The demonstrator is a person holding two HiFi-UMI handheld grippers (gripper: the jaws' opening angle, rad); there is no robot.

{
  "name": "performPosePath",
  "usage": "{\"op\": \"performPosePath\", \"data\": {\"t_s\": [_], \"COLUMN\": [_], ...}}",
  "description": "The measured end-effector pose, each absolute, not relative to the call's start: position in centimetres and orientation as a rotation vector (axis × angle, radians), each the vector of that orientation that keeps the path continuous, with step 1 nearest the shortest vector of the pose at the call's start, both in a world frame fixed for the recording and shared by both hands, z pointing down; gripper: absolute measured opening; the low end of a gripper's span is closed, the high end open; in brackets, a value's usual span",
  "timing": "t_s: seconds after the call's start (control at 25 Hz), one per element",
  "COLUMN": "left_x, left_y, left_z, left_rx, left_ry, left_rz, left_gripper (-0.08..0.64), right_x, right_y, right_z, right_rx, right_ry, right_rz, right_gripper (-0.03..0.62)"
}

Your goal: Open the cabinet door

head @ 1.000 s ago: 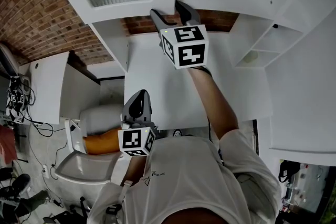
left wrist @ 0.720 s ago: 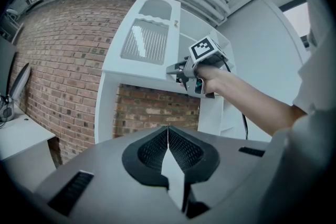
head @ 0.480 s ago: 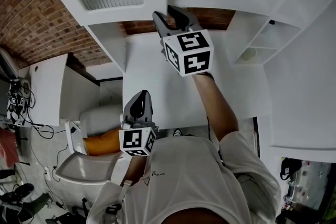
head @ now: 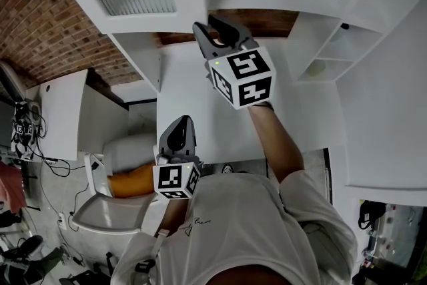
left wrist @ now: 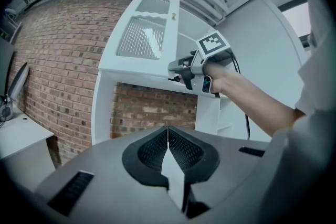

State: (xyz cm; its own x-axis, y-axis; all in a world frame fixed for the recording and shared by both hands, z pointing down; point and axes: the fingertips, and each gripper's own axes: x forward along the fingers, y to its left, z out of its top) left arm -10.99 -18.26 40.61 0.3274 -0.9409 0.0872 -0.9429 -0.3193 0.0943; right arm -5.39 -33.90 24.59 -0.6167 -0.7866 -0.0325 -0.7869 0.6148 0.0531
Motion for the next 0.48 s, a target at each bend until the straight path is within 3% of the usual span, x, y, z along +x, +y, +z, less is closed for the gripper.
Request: {"op": "performPosePath", "data": {"t_s": [0.48], "left_x": [-10.8], "left_y": [-18.0], "left_z": [40.5], "left_rx": [2.451], "left_ry": [-1.738], "left_rz": [0.014], "left_gripper": [0.017], "right_x": [-5.6], "right_y": [-32.4], "right_z": [24.5], "right_rx": [-1.29], "right_ry": [2.842], "right_rz": [0.09], "right_gripper": [0.109]}}
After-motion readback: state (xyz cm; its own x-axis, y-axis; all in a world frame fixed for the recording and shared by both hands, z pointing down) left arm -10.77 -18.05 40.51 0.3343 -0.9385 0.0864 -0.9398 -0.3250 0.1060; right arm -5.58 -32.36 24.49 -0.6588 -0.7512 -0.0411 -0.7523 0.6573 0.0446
